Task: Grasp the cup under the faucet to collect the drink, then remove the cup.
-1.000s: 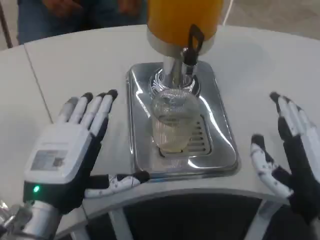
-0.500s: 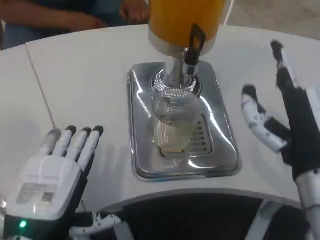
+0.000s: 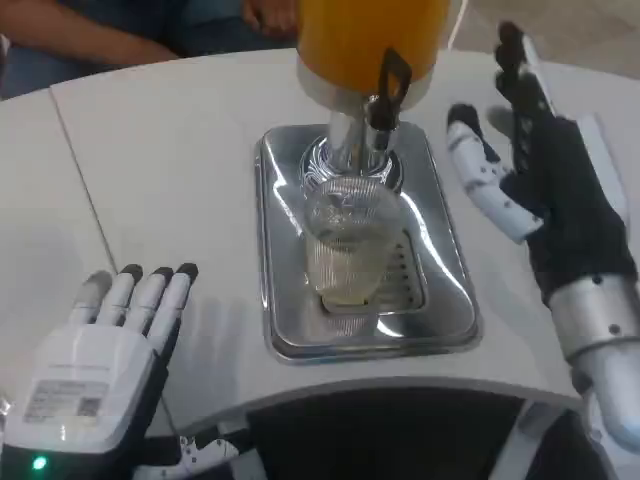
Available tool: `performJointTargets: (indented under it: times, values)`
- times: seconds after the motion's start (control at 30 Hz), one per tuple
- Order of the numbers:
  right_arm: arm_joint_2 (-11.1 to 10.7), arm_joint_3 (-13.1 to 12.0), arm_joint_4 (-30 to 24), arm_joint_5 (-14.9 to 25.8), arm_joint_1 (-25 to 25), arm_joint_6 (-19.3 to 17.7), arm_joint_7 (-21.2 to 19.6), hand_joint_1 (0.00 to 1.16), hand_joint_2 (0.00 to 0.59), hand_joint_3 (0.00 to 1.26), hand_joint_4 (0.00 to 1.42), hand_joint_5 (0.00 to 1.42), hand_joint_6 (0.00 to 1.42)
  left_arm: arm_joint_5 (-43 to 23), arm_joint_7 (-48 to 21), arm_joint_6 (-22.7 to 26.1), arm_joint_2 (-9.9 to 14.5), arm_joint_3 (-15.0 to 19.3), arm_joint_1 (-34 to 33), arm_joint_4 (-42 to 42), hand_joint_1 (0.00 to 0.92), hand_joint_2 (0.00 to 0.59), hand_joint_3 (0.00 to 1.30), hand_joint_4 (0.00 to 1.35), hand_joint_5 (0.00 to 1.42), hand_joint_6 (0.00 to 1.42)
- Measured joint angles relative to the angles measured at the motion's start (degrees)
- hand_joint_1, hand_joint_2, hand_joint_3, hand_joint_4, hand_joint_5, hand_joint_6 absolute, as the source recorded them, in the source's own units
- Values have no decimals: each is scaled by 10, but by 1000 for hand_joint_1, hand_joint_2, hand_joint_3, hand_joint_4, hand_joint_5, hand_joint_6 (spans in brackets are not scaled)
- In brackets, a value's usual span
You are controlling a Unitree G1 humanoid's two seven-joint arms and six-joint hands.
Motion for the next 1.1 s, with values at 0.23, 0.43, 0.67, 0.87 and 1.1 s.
performJointTargets:
  times: [0.23,0.43,0.67,0.87,1.1]
  values:
    - [-1,7,15,34,-48,-14,10,504,586,0,0,0,48,-3,5,-3,-4,7,9,0,103,90,0,0,0,0]
    - [10,16,16,60,-40,-13,13,431,586,0,0,0,58,-3,6,-3,-9,7,9,0,102,90,0,0,0,0]
    - [-11,26,43,82,-41,-20,52,382,586,0,0,0,45,-4,6,-2,-12,9,9,0,102,90,0,0,0,0]
    - [-20,33,44,88,-48,-20,65,368,586,0,0,0,47,-6,9,-3,-13,14,9,0,102,90,0,0,0,0]
    - [-32,48,38,89,-49,-11,79,353,586,0,0,0,48,-7,10,-4,-17,19,12,0,50,93,0,0,0,0]
